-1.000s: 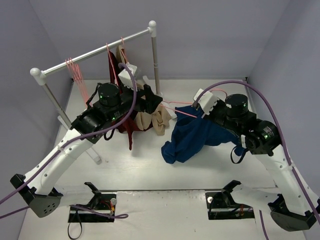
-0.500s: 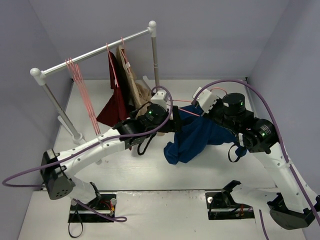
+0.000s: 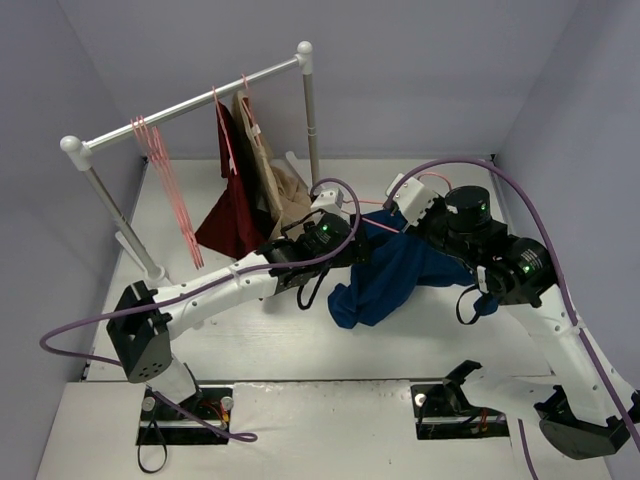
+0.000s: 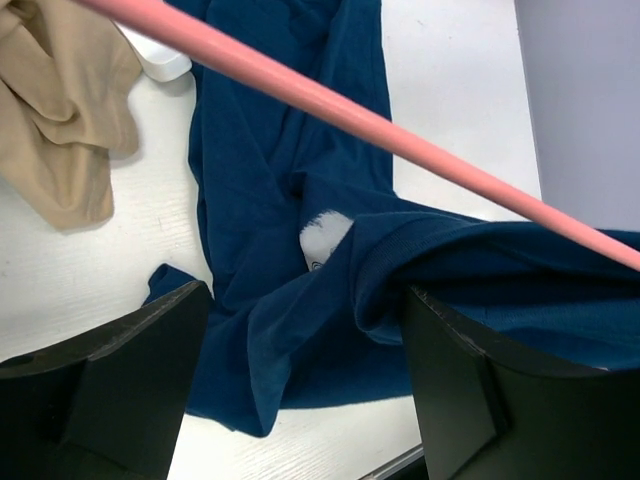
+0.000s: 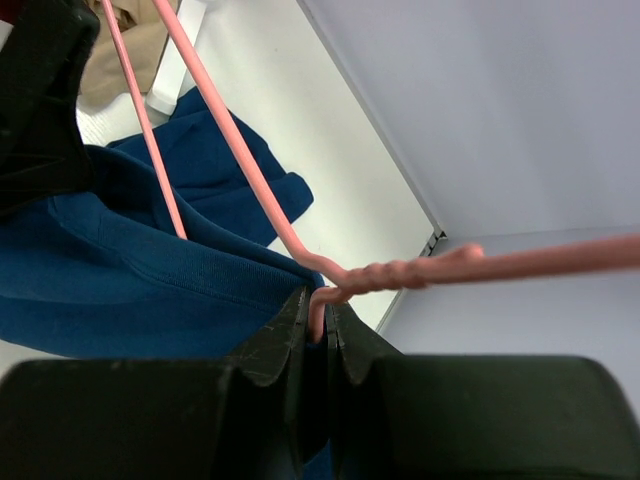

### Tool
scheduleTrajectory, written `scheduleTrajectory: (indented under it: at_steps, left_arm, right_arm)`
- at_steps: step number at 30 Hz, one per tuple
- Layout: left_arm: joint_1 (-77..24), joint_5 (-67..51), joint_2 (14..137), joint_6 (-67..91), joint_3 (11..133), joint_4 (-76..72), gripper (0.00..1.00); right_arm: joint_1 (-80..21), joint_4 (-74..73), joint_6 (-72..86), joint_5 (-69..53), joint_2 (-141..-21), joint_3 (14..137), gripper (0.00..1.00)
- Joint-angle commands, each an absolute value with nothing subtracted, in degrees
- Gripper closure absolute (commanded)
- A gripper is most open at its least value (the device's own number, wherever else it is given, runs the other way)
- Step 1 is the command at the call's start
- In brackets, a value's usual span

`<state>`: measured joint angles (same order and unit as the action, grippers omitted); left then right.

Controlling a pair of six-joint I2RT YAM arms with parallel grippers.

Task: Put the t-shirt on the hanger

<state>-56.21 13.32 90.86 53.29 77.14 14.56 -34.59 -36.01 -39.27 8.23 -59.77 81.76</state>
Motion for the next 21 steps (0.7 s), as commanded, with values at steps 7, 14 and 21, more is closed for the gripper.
scheduleTrajectory:
  at_steps: [7,14,21]
  left_arm:
    - [-56.63,14.16,89.85,59.04,79.16,6.88,0.39]
    - [-56.6,15.56,89.97,60.73,79.13,5.39,0.39]
    - [-56.6,12.86,92.86,63.24,80.1,6.44,0.57]
  right_arm:
    - [-34.54,-30.61,-38.52,10.46,-59.24,81.85,1.0]
    - [-34.6,-29.91,-38.06,9.61,-59.24,81.74,1.0]
    - [-34.54,-29.48,-37.97,9.72,-59.39,81.4,1.0]
